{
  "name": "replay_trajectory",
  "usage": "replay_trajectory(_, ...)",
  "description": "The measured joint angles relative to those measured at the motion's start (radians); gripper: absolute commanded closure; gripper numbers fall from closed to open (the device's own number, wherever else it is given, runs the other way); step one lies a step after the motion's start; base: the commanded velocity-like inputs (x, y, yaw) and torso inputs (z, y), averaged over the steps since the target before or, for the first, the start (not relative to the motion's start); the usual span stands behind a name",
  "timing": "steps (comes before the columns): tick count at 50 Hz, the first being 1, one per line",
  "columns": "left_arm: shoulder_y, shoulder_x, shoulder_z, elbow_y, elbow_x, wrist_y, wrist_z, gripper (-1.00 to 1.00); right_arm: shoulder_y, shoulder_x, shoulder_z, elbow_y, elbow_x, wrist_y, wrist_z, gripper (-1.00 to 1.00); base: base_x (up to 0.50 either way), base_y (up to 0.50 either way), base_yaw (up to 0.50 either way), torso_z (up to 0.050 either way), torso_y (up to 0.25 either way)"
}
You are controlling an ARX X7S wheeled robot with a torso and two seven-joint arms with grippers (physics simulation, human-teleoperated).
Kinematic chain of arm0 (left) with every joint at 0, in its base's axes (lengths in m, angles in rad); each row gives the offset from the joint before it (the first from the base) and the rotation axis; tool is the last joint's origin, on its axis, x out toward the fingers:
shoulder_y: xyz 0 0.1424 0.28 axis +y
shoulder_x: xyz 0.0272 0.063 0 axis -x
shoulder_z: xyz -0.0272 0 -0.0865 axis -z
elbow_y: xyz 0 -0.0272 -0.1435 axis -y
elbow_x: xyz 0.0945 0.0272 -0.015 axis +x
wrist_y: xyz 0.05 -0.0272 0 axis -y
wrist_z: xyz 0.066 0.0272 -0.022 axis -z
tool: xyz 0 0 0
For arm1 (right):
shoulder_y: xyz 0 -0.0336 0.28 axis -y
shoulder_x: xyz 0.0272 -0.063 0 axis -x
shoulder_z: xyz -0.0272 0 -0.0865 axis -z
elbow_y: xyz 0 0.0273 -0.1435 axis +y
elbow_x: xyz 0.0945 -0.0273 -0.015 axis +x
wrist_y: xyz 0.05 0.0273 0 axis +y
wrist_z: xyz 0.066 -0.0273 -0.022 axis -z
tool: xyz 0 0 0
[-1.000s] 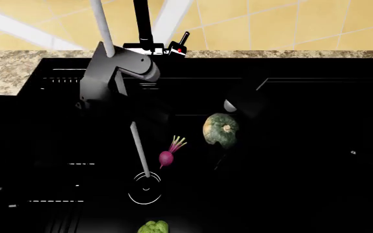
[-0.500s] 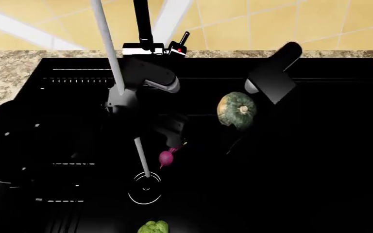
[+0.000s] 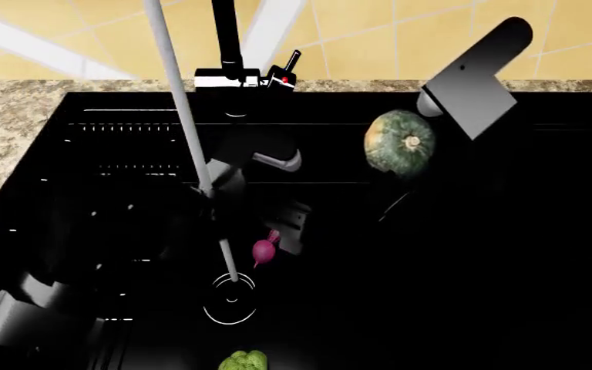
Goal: Pick the broccolis and squashs from the sink and place them in one bowl. Place the beet in the other bowl. Then turn off the sink faucet.
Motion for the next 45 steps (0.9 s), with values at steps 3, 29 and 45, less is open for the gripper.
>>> replay_trajectory(3, 0.003, 0.004, 0.019, -0.025, 0.02, 0.018, 0.014, -1.0, 0.001, 0.003, 0.002, -0.004, 0.007, 0.0, 0.006, 1.0, 0.0, 0.0, 0.0, 0.0, 0.0)
replay_trajectory(29, 0.022, 0.042, 0.174, -0.254, 0.17, 0.153, 0.134, -1.0, -0.001, 0.014, 0.001, -0.015, 0.017, -0.019, 0.019, 1.0, 0.0, 0.0, 0.0, 0.0, 0.0)
replay_trajectory(45, 0.011, 0.047, 0.231, -0.305, 0.226, 0.171, 0.215, -1.0, -0.001, 0.014, -0.003, -0.014, 0.023, -0.026, 0.025, 1.0, 0.0, 0.0, 0.0, 0.0, 0.0)
